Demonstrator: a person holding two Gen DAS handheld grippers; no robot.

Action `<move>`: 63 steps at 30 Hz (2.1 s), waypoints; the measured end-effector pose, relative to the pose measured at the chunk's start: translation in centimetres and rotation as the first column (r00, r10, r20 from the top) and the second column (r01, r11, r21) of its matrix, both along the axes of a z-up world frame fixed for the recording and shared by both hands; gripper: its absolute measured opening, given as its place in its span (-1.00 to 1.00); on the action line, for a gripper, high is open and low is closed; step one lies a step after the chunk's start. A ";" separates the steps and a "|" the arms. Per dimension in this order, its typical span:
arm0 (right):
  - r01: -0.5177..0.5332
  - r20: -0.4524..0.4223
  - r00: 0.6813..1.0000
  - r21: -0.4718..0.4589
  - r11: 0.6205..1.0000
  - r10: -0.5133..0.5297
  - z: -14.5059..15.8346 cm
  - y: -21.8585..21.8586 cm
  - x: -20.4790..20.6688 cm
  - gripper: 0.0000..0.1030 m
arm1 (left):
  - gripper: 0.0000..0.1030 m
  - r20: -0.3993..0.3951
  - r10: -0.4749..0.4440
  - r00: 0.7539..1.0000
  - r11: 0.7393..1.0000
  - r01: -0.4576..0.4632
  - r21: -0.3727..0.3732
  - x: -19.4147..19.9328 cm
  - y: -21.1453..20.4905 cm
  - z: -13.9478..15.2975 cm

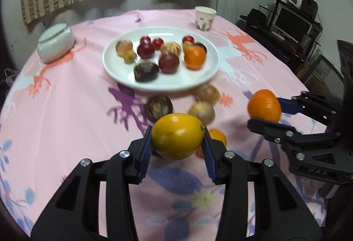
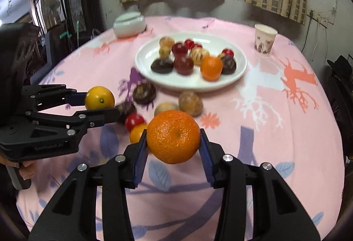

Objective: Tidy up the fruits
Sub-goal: 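Carry the orange and yellow fruit over the white plate and open both tools, then move both open tools back toward the fruit pile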

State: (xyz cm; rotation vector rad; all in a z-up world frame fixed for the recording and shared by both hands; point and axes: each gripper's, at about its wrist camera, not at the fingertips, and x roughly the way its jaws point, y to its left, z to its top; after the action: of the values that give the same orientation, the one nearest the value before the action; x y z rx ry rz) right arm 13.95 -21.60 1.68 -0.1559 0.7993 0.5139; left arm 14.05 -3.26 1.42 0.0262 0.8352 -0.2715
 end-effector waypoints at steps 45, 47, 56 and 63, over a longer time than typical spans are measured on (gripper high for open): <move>0.123 -0.073 0.990 0.090 0.988 -0.117 -0.3 -1.3 6.3 0.35 | 0.81 0.014 0.232 0.973 0.973 -0.232 -0.002 5.6 3.6 -0.2; 0.107 -0.043 0.994 0.065 0.992 -0.104 -0.3 -1.4 5.0 0.36 | 0.82 0.000 0.235 0.972 0.972 -0.235 -0.006 4.6 3.9 -0.7; -0.014 -0.038 0.999 0.028 1.000 0.015 -1.6 -0.2 2.2 0.36 | 0.85 -0.043 0.261 0.964 0.964 -0.263 -0.032 2.8 5.3 -2.9; -0.174 -0.031 0.985 -0.034 0.984 0.172 -2.5 2.8 -0.1 0.37 | 0.87 -0.076 0.283 0.956 0.956 -0.288 -0.061 3.0 6.4 -3.4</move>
State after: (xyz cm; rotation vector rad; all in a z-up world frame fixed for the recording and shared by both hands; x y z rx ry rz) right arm 13.89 -18.85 -0.87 -0.2544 0.8273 0.6668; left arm 17.08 3.12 -1.95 -0.1711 0.8833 -0.0287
